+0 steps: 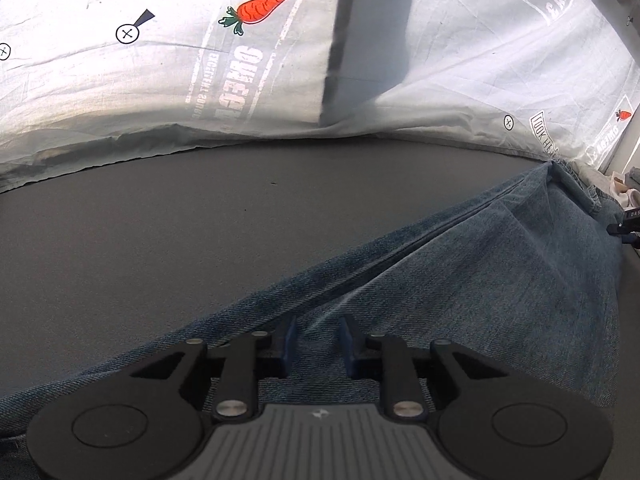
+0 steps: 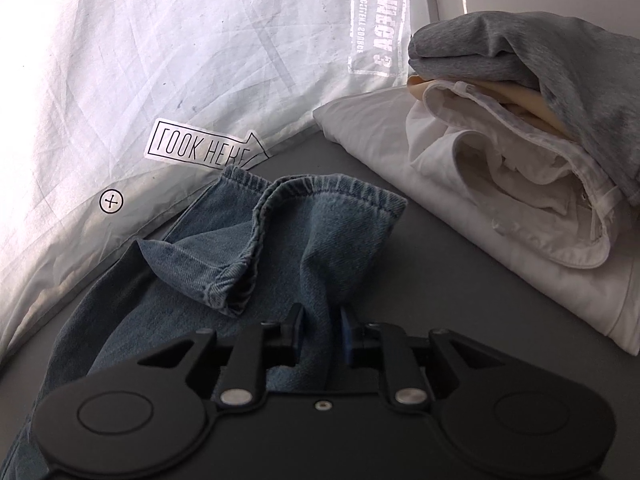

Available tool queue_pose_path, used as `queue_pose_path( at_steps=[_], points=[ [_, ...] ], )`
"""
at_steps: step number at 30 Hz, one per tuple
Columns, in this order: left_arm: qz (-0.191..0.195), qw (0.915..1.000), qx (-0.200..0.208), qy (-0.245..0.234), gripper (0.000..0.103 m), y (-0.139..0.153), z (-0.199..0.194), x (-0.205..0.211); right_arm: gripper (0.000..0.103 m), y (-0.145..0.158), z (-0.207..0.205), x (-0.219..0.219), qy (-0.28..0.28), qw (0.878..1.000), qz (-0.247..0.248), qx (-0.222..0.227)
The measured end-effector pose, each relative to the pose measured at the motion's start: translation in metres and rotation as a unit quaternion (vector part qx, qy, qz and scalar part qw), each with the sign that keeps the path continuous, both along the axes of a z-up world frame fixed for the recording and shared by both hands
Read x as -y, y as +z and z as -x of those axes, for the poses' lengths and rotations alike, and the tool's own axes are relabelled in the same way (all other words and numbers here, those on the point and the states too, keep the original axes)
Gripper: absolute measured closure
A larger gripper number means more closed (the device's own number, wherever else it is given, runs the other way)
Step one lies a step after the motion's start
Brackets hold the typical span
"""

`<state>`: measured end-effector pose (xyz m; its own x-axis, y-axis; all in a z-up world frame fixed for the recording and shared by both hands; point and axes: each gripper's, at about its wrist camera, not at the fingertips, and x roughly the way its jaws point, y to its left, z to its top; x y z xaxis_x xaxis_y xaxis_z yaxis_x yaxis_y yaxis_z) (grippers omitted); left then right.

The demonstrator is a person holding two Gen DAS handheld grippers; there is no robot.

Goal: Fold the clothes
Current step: 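Lower the waistband onto the legs with the left gripper while the right gripper holds the hem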

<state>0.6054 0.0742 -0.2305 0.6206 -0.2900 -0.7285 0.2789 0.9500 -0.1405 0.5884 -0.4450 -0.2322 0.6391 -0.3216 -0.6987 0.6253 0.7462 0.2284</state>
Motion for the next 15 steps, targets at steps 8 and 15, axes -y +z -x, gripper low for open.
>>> queue_pose_path(
  at_steps=[8, 15],
  points=[
    [0.039, 0.9989, -0.019, -0.019, 0.055, 0.007, -0.008, -0.005, 0.084, 0.0, 0.002, -0.002, 0.007, 1.0, 0.007, 0.005],
    [0.016, 0.9978, -0.012, -0.064, 0.054, 0.002, -0.023, 0.022, 0.083, -0.001, 0.004, -0.004, 0.01, 1.0, 0.013, 0.009]
  ],
)
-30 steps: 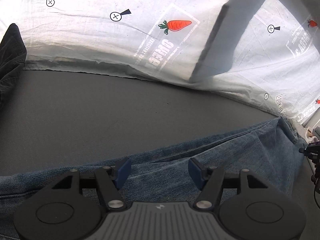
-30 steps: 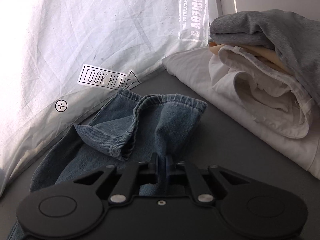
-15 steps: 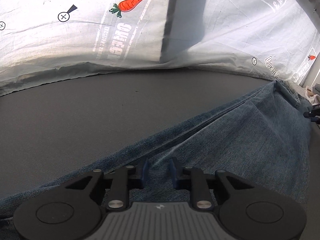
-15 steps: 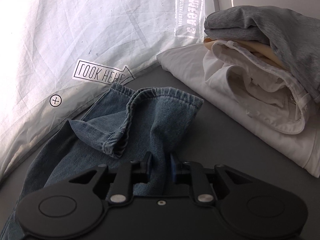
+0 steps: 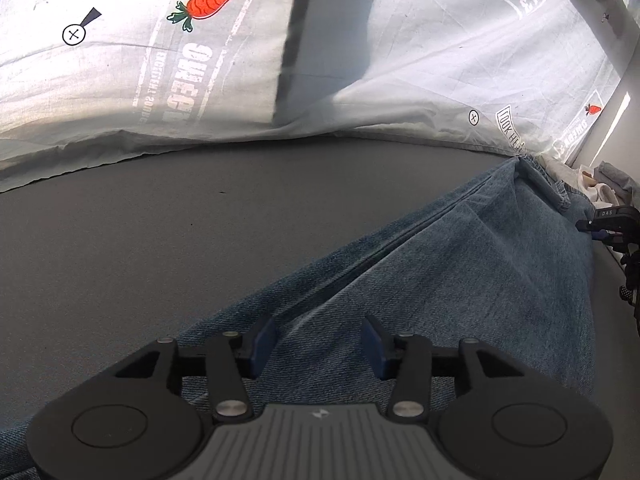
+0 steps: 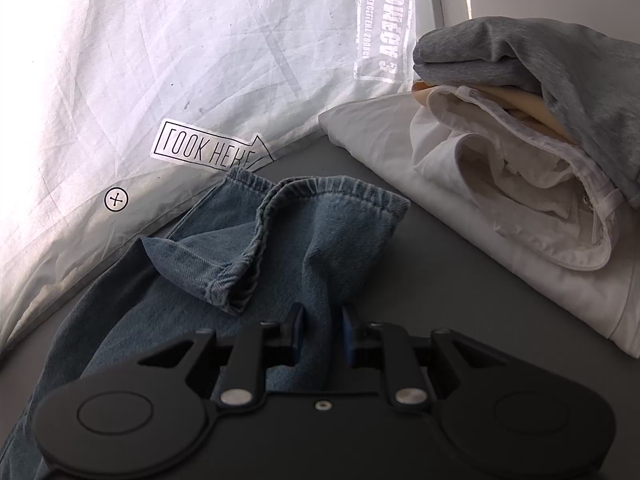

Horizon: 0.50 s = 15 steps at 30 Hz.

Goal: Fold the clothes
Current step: 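Lower the waistband onto the legs with the left gripper while the right gripper holds the hem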

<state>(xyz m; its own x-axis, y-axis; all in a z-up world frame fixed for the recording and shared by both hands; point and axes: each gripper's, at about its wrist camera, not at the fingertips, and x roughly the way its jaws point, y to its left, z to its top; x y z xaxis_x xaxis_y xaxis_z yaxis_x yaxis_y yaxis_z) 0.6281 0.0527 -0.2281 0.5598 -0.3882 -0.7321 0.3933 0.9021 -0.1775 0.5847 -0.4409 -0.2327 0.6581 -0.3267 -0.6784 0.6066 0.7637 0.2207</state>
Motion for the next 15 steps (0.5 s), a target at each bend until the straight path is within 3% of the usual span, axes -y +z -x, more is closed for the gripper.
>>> queue_pose_path(
  at_steps=[4, 6, 7, 8, 11, 15],
  points=[
    [0.01, 0.9999, 0.001, -0.01, 0.043, -0.002, -0.002, 0.008, 0.082, 0.0, 0.0, -0.002, 0.002, 1.0, 0.005, 0.002],
    [-0.01, 0.9994, 0.017, -0.028, 0.058, -0.003, 0.004, 0.016, 0.082, -0.001, 0.001, -0.002, 0.001, 1.0, 0.006, 0.004],
    [-0.021, 0.9992, 0.021, -0.027, 0.081, -0.003, 0.005, 0.018, 0.082, -0.001, 0.001, -0.002, 0.0, 1.0, 0.006, 0.005],
    [-0.032, 0.9988, 0.026, -0.025, 0.094, -0.003, 0.006, 0.02, 0.082, -0.001, 0.001, -0.002, 0.0, 1.0, 0.005, 0.005],
    [-0.009, 0.9998, 0.017, -0.002, 0.098, 0.001, 0.006, 0.014, 0.082, -0.001, 0.001, -0.001, -0.001, 1.0, 0.002, 0.006],
    [-0.013, 0.9987, 0.048, 0.015, 0.097, 0.02, 0.006, 0.014, 0.082, 0.0, 0.0, 0.0, 0.004, 1.0, 0.0, 0.002]
  ],
)
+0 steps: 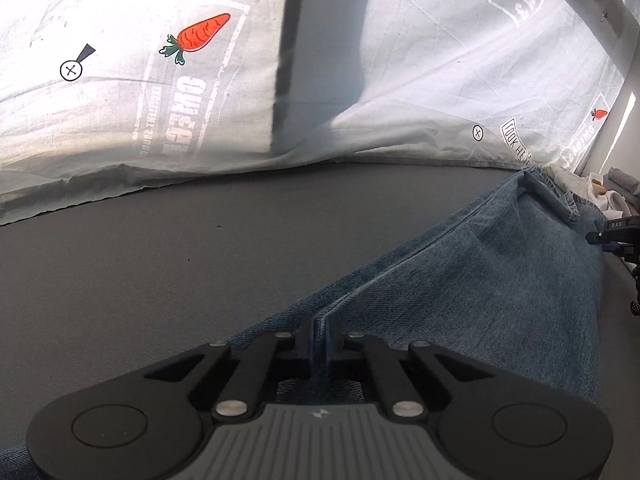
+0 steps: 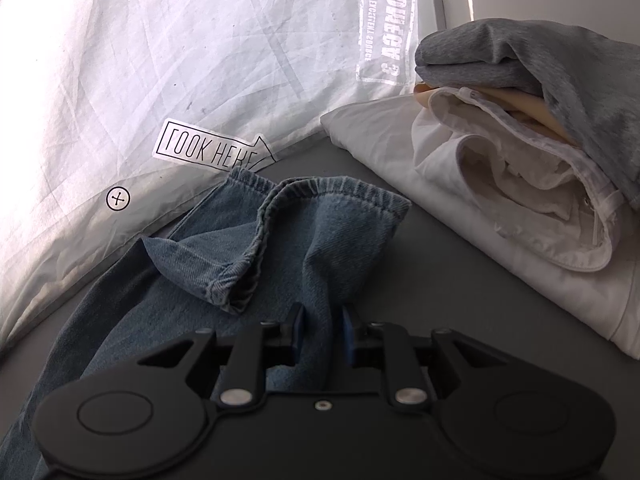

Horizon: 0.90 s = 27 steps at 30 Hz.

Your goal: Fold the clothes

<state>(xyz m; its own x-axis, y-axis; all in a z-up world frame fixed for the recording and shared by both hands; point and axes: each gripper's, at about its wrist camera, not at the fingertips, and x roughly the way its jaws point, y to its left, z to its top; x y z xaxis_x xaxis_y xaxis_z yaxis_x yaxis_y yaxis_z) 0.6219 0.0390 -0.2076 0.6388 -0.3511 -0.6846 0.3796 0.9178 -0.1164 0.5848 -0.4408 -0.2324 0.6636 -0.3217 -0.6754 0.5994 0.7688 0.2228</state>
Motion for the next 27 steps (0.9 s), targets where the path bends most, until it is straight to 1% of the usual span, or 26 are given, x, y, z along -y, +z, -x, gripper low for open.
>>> queue_pose_path(
  at_steps=[2, 4, 6, 8, 9, 10, 11, 12, 13, 15, 16, 17, 18, 19, 20, 21, 22, 24, 25, 27],
  points=[
    [-0.008, 0.9997, 0.009, 0.022, 0.097, 0.002, -0.007, -0.002, 0.082, 0.0, 0.0, 0.0, 0.003, 1.0, 0.001, 0.0],
    [-0.006, 0.9991, 0.003, 0.042, 0.097, -0.005, -0.019, -0.007, 0.082, 0.0, 0.0, 0.0, 0.008, 1.0, 0.004, 0.001],
    [0.005, 0.9981, -0.024, 0.056, 0.097, -0.02, -0.029, -0.011, 0.081, 0.001, -0.002, 0.002, 0.008, 1.0, 0.002, -0.002],
    [0.02, 0.9974, -0.02, 0.067, 0.096, -0.028, -0.029, -0.014, 0.08, 0.004, -0.005, 0.002, 0.011, 1.0, 0.005, -0.014],
    [0.03, 0.9965, -0.024, 0.074, 0.095, -0.029, -0.028, -0.018, 0.069, 0.007, -0.009, 0.001, 0.01, 0.999, 0.017, -0.033],
    [0.044, 0.9954, -0.027, 0.08, 0.092, -0.03, -0.028, -0.022, 0.056, 0.011, -0.011, -0.002, 0.005, 0.998, 0.039, -0.051],
    [0.059, 0.9943, -0.028, 0.085, 0.092, -0.033, -0.027, -0.027, 0.056, 0.017, -0.011, -0.007, 0.009, 0.996, 0.065, -0.053],
    [0.079, 0.9926, -0.027, 0.089, 0.091, -0.036, -0.026, -0.033, 0.058, 0.023, -0.01, -0.013, 0.019, 0.994, 0.093, -0.05],
    [0.096, 0.9908, -0.024, 0.092, 0.09, -0.038, -0.024, -0.037, 0.058, 0.029, -0.009, -0.019, 0.029, 0.992, 0.118, -0.045],
    [0.126, 0.987, -0.017, 0.099, 0.09, -0.043, -0.021, -0.043, 0.06, 0.037, -0.008, -0.031, 0.057, 0.987, 0.145, -0.034],
    [0.14, 0.9849, -0.012, 0.102, 0.09, -0.046, -0.019, -0.046, 0.069, 0.041, -0.008, -0.036, 0.073, 0.985, 0.156, -0.028],
    [0.149, 0.9835, -0.007, 0.102, 0.09, -0.048, -0.018, -0.048, 0.075, 0.042, -0.009, -0.042, 0.1, 0.983, 0.155, -0.023],
    [0.157, 0.9824, -0.001, 0.102, 0.09, -0.05, -0.015, -0.05, 0.083, 0.043, -0.01, -0.047, 0.126, 0.98, 0.153, -0.019],
    [0.164, 0.9811, 0.001, 0.102, 0.089, -0.051, -0.015, -0.051, 0.088, 0.041, -0.012, -0.052, 0.147, 0.978, 0.147, -0.018],
    [0.172, 0.9797, 0.0, 0.103, 0.089, -0.051, -0.015, -0.053, 0.09, 0.037, -0.016, -0.056, 0.162, 0.977, 0.136, -0.018],
    [0.181, 0.978, -0.003, 0.103, 0.089, -0.052, -0.016, -0.055, 0.093, 0.032, -0.02, -0.059, 0.169, 0.978, 0.121, -0.019],
    [0.19, 0.9761, -0.005, 0.104, 0.089, -0.052, -0.016, -0.058, 0.093, 0.025, -0.025, -0.06, 0.172, 0.98, 0.101, -0.023],
    [0.212, 0.9714, -0.011, 0.106, 0.089, -0.055, -0.017, -0.063, 0.093, 0.01, -0.032, -0.064, 0.161, 0.983, 0.079, -0.033],
    [0.224, 0.9684, -0.015, 0.108, 0.089, -0.056, -0.017, -0.066, 0.093, 0.004, -0.034, -0.065, 0.153, 0.985, 0.076, -0.032],
    [0.241, 0.9642, -0.02, 0.109, 0.089, -0.058, -0.018, -0.07, 0.093, 0.001, -0.04, -0.065, 0.14, 0.986, 0.084, -0.019]
  ],
)
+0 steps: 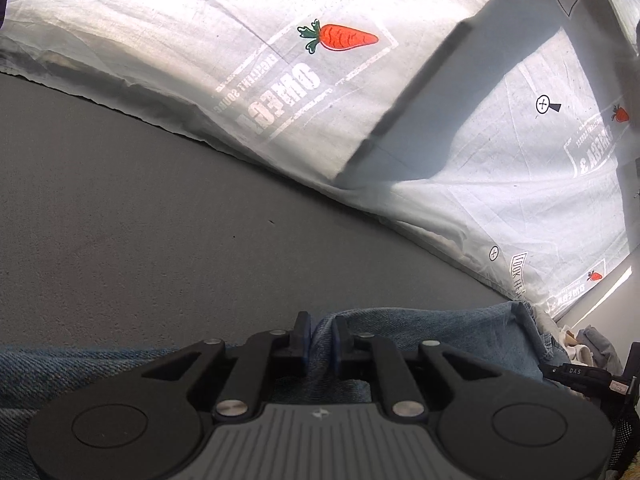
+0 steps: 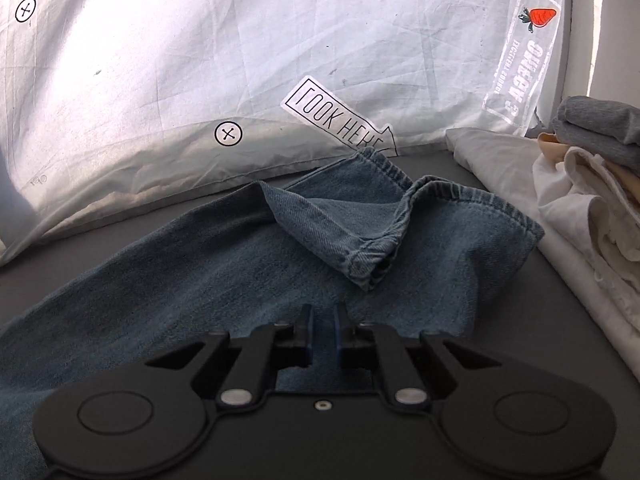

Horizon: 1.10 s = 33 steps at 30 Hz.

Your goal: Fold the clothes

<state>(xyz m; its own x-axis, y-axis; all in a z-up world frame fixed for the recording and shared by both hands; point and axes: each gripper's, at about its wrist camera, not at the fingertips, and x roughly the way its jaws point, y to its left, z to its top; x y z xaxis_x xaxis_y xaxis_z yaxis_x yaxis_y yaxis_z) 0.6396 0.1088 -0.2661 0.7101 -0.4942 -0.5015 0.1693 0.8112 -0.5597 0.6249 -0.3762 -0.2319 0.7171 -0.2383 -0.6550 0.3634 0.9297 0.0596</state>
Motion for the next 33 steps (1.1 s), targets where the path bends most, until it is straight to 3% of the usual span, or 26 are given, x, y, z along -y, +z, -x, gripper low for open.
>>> queue_pose_path(
  at_steps=[12, 17, 20, 21, 22, 23, 24, 26, 30, 32, 33],
  points=[
    [0.027, 0.9996, -0.006, 0.002, 0.089, -0.003, 0.0, -0.007, 0.092, 0.002, -0.09, 0.073, -0.042, 0.999, -0.018, -0.014],
    [0.024, 0.9997, -0.006, 0.003, 0.089, -0.002, 0.0, -0.006, 0.09, -0.001, -0.109, 0.115, -0.095, 0.989, -0.109, 0.021],
    [0.018, 0.9998, -0.011, 0.001, 0.089, 0.001, -0.001, -0.004, 0.073, -0.002, -0.096, 0.131, -0.123, 0.969, -0.206, 0.055],
    [0.014, 0.9998, -0.016, -0.002, 0.088, 0.004, -0.002, -0.004, 0.054, -0.003, -0.089, 0.135, -0.131, 0.96, -0.239, 0.068],
    [0.01, 0.9997, -0.02, -0.005, 0.084, 0.007, -0.003, -0.003, 0.032, -0.002, -0.078, 0.136, -0.137, 0.951, -0.264, 0.079],
    [0.003, 0.9995, -0.03, -0.011, 0.076, 0.012, -0.004, -0.003, 0.026, 0.0, -0.066, 0.136, -0.14, 0.945, -0.281, 0.089],
    [-0.005, 0.9992, -0.037, -0.015, 0.07, 0.018, -0.004, -0.002, 0.024, 0.003, -0.049, 0.135, -0.139, 0.937, -0.302, 0.104],
    [-0.045, 0.9984, -0.033, -0.014, 0.046, 0.036, 0.006, -0.001, 0.021, 0.008, -0.012, 0.126, -0.132, 0.925, -0.334, 0.122],
    [-0.1, 0.9948, -0.021, 0.006, 0.03, 0.064, 0.048, -0.013, 0.002, 0.009, 0.07, 0.092, -0.14, 0.906, -0.376, 0.137],
    [-0.12, 0.9923, -0.027, 0.019, 0.015, 0.069, 0.074, -0.022, 0.001, 0.003, 0.107, 0.071, -0.137, 0.899, -0.397, 0.124],
    [-0.135, 0.9901, -0.032, 0.023, 0.013, 0.07, 0.086, -0.026, 0.001, -0.001, 0.124, 0.059, -0.135, 0.895, -0.408, 0.115]
  ],
)
